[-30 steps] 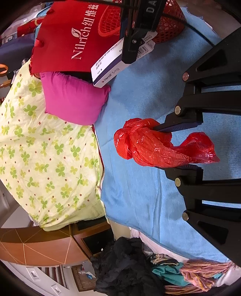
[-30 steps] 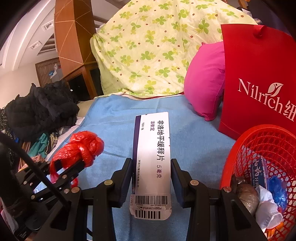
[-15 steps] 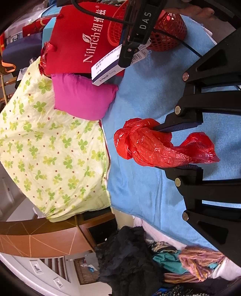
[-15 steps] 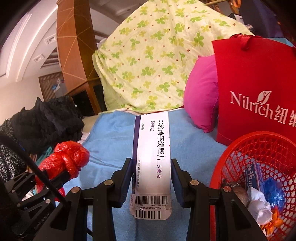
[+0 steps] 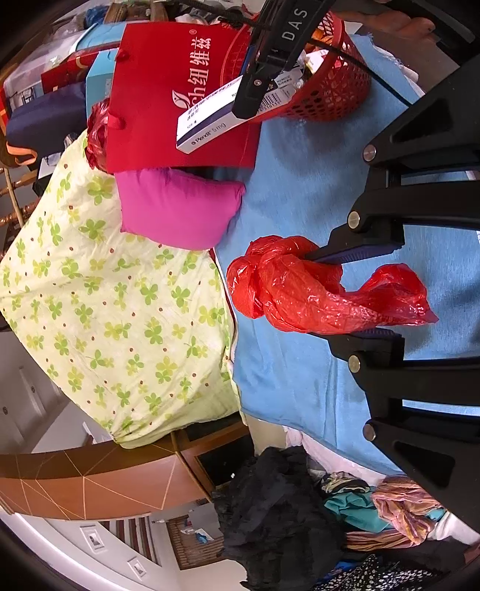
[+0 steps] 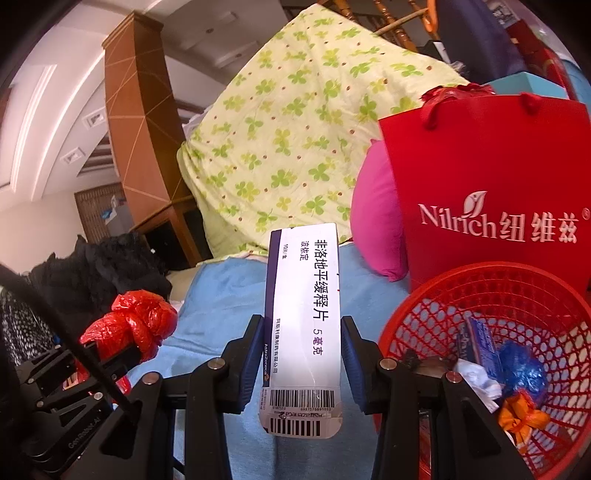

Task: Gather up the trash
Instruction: 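Carry the red bag and white box over the red mesh wastebasket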

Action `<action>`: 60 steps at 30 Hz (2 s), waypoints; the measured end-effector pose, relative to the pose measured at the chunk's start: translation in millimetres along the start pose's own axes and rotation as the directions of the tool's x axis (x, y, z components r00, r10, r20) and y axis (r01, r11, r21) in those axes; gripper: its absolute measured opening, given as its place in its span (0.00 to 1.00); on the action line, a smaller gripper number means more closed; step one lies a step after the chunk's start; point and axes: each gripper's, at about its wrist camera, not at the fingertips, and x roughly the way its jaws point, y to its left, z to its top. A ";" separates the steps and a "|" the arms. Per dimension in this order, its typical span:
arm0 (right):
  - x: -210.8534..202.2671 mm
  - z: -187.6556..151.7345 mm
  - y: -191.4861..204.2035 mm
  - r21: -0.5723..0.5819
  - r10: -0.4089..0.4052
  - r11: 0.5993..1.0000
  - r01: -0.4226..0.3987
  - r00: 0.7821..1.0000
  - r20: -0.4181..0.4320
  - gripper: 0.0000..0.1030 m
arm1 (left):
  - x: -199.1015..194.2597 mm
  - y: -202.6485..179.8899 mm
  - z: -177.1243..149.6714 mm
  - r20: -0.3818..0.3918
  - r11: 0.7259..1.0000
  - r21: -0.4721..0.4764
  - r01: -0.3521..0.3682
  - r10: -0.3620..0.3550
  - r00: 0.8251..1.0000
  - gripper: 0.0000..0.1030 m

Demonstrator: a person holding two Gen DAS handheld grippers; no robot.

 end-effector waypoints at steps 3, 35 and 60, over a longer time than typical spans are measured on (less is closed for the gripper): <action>-11.7 -0.2 -6.6 0.018 -0.005 1.000 0.005 1.000 0.022 0.42 | -2.9 -4.0 2.5 0.004 1.000 0.007 0.006 -0.006 1.000 0.31; -60.5 12.2 -55.1 0.091 -0.064 0.994 0.053 0.991 0.119 0.42 | -10.8 -50.6 16.0 0.020 0.994 0.092 0.063 -0.065 0.998 0.31; -78.4 13.0 -80.2 0.167 -0.088 0.984 0.063 0.985 0.150 0.42 | -14.7 -100.6 31.1 0.036 0.978 0.163 0.130 -0.137 0.990 0.31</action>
